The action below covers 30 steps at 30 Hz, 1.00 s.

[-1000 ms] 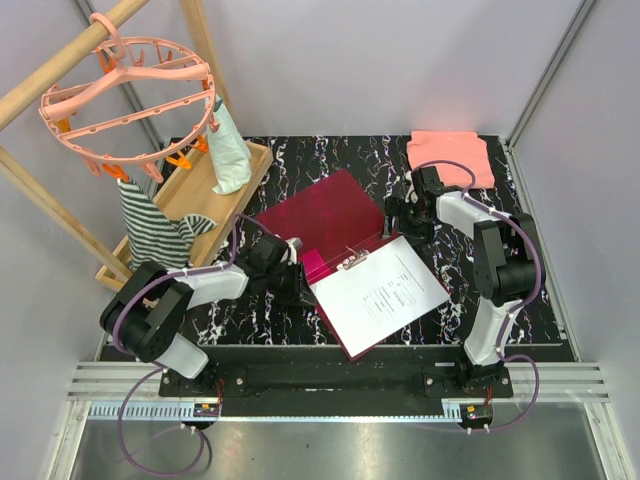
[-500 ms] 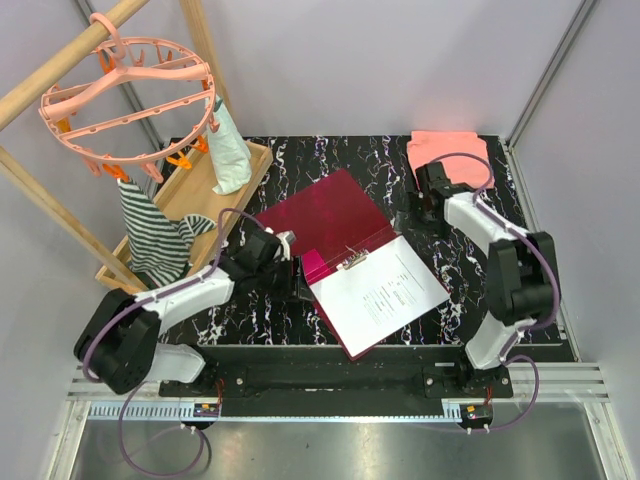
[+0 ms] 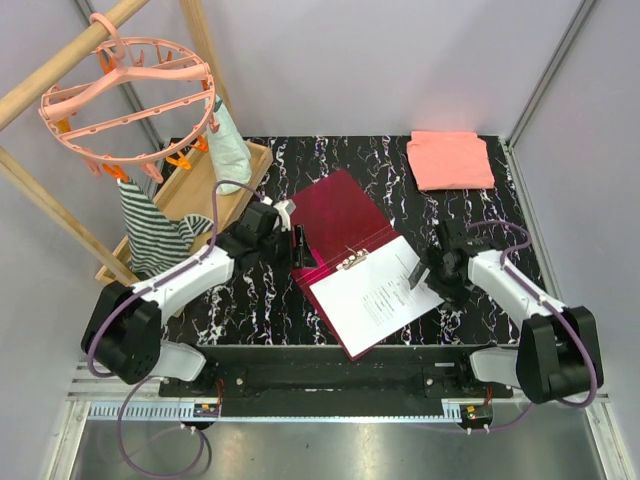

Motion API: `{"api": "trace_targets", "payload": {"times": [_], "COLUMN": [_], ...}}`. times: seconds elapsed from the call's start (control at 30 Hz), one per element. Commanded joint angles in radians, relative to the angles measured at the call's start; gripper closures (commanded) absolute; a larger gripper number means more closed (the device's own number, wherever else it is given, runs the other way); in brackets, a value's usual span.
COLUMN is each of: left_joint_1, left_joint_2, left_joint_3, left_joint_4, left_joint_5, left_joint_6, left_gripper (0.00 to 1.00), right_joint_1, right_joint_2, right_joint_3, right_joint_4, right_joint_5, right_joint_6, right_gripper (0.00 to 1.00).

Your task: Put the files into the folder

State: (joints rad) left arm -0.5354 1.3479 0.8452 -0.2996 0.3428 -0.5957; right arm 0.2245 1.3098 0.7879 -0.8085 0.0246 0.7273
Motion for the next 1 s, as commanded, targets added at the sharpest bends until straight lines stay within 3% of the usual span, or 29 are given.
{"api": "trace_targets", "payload": {"times": [0.0, 0.03, 0.17, 0.3, 0.53, 0.97], "left_joint_1": [0.0, 0.0, 0.003, 0.008, 0.014, 0.014], "left_joint_2": [0.084, 0.109, 0.235, 0.364, 0.554, 0.612], "left_joint_3": [0.054, 0.081, 0.184, 0.291, 0.439, 0.404], "left_joint_4": [0.077, 0.079, 0.085, 0.089, 0.047, 0.027], "left_joint_5": [0.021, 0.004, -0.034, -0.071, -0.087, -0.102], "left_joint_6": [0.008, 0.011, 0.023, 0.023, 0.042, 0.047], "left_gripper": [0.44, 0.45, 0.67, 0.78, 0.86, 0.99], "right_joint_1": [-0.004, -0.002, -0.002, -0.004, -0.004, -0.004], "right_joint_2": [-0.08, -0.075, -0.066, -0.086, -0.112, -0.08], "right_joint_3": [-0.062, -0.067, -0.09, -0.128, -0.196, -0.22], "right_joint_4": [0.058, 0.066, 0.081, 0.094, 0.158, 0.258], "right_joint_5": [-0.005, -0.006, -0.006, 0.008, -0.002, -0.02], "right_joint_6": [0.118, 0.119, 0.126, 0.147, 0.181, 0.195], "right_gripper": [0.0, 0.0, 0.0, 0.0, 0.0, 0.0]}}
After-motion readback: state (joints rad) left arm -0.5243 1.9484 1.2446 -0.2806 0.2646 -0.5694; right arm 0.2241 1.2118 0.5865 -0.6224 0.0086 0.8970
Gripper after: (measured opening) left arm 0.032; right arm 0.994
